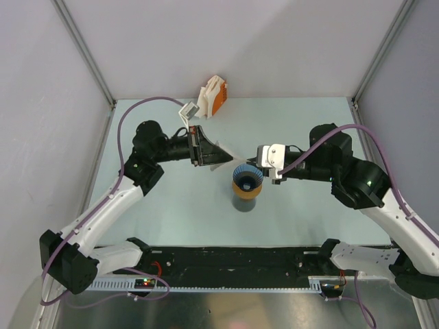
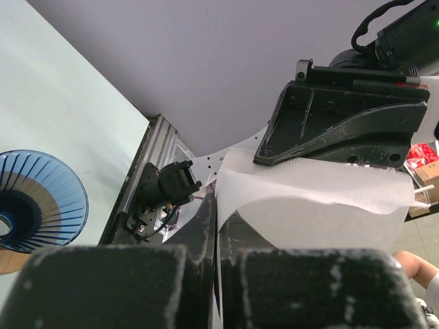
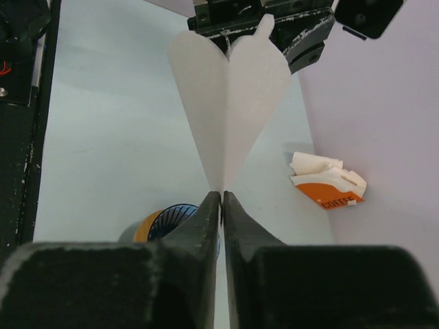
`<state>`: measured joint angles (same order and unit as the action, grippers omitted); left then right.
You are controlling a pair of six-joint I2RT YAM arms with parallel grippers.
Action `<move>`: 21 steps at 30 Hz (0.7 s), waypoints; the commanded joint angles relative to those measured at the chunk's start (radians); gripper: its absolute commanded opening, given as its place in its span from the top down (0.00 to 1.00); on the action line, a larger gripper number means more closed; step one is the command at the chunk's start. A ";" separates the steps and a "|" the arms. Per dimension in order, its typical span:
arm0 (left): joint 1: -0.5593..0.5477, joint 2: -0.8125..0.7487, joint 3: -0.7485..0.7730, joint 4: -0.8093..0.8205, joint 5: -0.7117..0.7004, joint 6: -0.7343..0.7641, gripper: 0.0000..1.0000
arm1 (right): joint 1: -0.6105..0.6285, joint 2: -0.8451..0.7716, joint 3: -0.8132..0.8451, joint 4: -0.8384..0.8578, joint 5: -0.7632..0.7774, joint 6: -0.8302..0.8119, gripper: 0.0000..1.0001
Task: Place the coffee filter in the dripper
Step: Adjust the coffee filter.
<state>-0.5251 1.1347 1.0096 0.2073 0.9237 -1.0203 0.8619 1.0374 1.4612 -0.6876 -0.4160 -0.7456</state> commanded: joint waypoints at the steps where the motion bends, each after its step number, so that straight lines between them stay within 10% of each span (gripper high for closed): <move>1: -0.011 -0.014 0.026 0.010 0.025 0.057 1.00 | -0.003 -0.001 0.017 0.004 0.029 -0.017 0.95; 6: -0.019 -0.026 0.028 -0.015 0.037 0.101 0.99 | -0.010 -0.001 0.016 0.016 0.031 -0.013 1.00; 14: -0.032 0.003 0.064 -0.026 0.008 0.100 0.54 | -0.018 -0.014 0.005 0.040 -0.024 -0.011 1.00; 21: -0.060 0.030 0.079 -0.027 0.017 0.107 0.43 | -0.045 -0.016 -0.012 0.070 -0.071 -0.006 1.00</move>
<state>-0.5671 1.1549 1.0416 0.1661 0.9283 -0.9367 0.8330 1.0348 1.4532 -0.6739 -0.4438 -0.7544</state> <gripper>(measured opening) 0.565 0.010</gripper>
